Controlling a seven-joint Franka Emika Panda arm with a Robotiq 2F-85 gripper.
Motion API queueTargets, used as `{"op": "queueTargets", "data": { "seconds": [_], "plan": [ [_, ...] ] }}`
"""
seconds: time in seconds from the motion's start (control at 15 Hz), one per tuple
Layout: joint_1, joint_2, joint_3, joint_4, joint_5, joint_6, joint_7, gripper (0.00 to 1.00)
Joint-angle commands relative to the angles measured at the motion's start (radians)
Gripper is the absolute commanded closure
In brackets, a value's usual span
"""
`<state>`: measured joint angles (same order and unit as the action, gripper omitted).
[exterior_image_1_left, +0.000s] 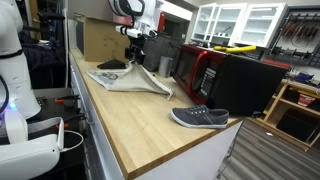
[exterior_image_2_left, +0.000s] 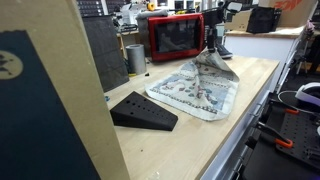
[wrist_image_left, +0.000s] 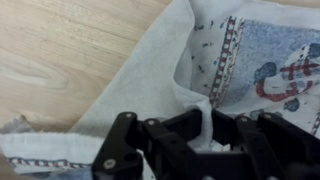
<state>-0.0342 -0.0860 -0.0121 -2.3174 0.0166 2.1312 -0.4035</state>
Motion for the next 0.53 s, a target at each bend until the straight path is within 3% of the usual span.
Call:
{"op": "queueTargets", "data": {
  "seconds": [0.0, 0.47],
  "plan": [
    [0.057, -0.118, 0.027, -0.101, -0.045, 0.002, -0.087, 1.00],
    [0.194, -0.272, 0.073, -0.247, -0.052, 0.034, -0.244, 1.00]
  ]
}}
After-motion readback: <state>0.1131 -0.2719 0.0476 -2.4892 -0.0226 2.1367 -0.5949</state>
